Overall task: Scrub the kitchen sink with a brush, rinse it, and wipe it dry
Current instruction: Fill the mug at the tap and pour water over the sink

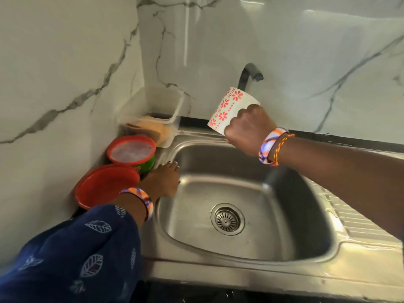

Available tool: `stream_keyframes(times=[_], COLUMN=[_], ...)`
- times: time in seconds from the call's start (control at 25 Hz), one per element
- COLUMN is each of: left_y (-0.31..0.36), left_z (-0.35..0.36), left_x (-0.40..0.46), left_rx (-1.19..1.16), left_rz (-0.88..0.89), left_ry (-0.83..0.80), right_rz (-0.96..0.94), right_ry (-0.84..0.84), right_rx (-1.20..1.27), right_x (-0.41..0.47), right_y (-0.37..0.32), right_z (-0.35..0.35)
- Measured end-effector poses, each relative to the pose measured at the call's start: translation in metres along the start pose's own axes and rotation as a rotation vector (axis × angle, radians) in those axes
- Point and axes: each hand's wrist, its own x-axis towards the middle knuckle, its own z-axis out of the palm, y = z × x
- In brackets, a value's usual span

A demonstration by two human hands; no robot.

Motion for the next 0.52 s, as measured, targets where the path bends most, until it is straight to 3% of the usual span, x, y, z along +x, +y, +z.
stream_keyframes(times=[0.32,0.4,0.52], left_y=[0.022,0.025,0.03], left_z=[-0.022,-0.033,-0.061], left_x=[0.028,0.038,0.05], left_rx=[-0.089,-0.1,-0.193], left_rz=[0.175,0.184,0.157], left_ry=[-0.02,0.009,0.071], right_rz=[0.085,0.258,0.573], right_ry=[-0.161,-0.158,-0.311], right_rx=[0.207,0.358,0.688], right_x=[-0.042,-0.048,-0.052], right_y=[0.007,0.01,0.02], right_z=[0.038,0.05,0.067])
